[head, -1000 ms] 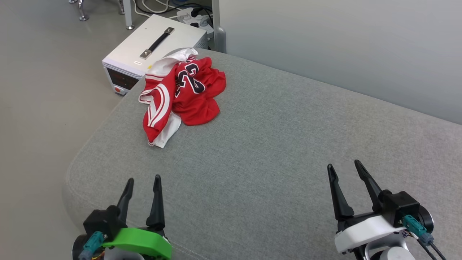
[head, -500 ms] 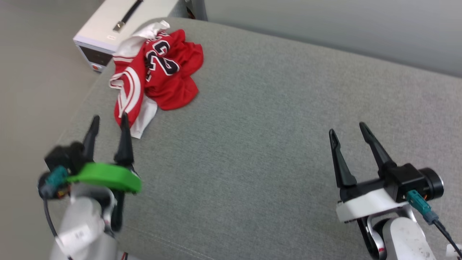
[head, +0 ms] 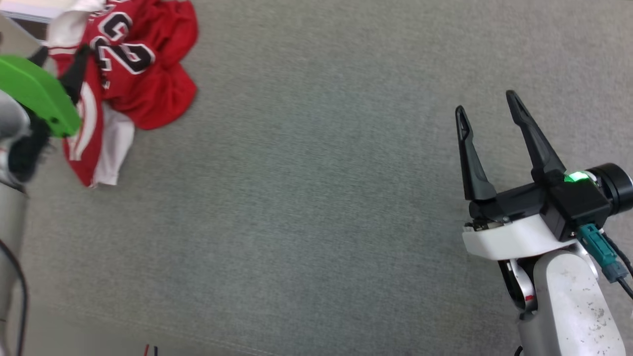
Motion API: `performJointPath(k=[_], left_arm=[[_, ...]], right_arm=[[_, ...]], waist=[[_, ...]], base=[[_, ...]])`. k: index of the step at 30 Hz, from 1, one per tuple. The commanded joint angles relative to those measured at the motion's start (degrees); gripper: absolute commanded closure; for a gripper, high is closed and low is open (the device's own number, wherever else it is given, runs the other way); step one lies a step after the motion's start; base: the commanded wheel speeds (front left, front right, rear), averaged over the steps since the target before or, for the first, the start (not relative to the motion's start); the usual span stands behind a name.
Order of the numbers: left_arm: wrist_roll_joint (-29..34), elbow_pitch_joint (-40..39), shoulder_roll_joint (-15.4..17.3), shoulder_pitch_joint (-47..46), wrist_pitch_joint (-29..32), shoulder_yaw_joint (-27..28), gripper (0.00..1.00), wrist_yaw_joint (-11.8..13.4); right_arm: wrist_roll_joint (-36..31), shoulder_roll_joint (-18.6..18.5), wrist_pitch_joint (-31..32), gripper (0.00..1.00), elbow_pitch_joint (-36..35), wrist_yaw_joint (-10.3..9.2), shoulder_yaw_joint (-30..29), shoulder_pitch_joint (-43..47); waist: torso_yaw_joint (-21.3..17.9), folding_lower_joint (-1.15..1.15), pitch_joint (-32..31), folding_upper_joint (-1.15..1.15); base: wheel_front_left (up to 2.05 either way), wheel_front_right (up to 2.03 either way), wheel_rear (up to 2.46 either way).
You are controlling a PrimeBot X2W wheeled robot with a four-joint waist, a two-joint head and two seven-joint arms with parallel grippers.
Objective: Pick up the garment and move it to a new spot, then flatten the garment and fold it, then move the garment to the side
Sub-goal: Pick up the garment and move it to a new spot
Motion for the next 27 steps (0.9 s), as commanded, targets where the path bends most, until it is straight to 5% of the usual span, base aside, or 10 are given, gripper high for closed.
performJointPath(k=[1,10,19,20,21,22,27], left_arm=[[-2.41,0.56,1.75,-2.33,2.64,-1.16,0.0,-0.14],[-10.18,4.84,7.45,-8.58,13.4,-4.8,0.0,-0.15],[-12.1,11.36,6.5,-8.15,18.43,-6.75,0.0,-0.14],[-12.4,11.98,6.22,-7.92,18.91,-6.87,0.58,-0.14],[-12.58,12.26,6.05,-7.74,19.22,-7.05,0.94,-0.14],[-12.64,12.28,5.94,-7.57,19.21,-7.36,1.0,-0.14],[-12.37,11.47,6.34,-6.83,14.98,-7.77,1.0,-0.15]], right_arm=[[-0.25,-0.21,0.0,0.0,-0.72,-0.06,0.29,-0.99],[0.48,-0.21,-0.71,0.0,-1.3,-0.06,0.58,-1.91],[0.7,-0.21,-1.33,0.0,-1.13,-0.06,0.75,-2.13],[0.68,-0.21,-1.36,0.0,-1.03,-0.06,0.72,-2.22],[0.66,-0.21,-1.39,0.0,-0.93,-0.06,0.68,-2.26],[0.63,-0.21,-1.43,0.0,-0.81,-0.06,0.61,-2.27],[0.49,-0.21,-1.58,0.0,0.27,-0.06,0.49,-1.95]], waist=[[-6.05,-0.01,6.35,0.0],[-8.92,-0.01,10.02,0.0],[-9.64,-0.01,11.14,0.0],[-9.61,-0.01,11.11,0.0],[-9.56,-0.01,11.04,0.0],[-9.46,-0.01,10.9,0.0],[-9.11,-0.01,8.81,0.0]], base=[[0.0,0.0,0.0],[0.0,0.0,0.0],[0.0,0.0,0.0],[0.0,0.0,0.0],[0.0,0.0,0.0],[0.0,0.0,0.0],[0.0,0.0,0.0]])
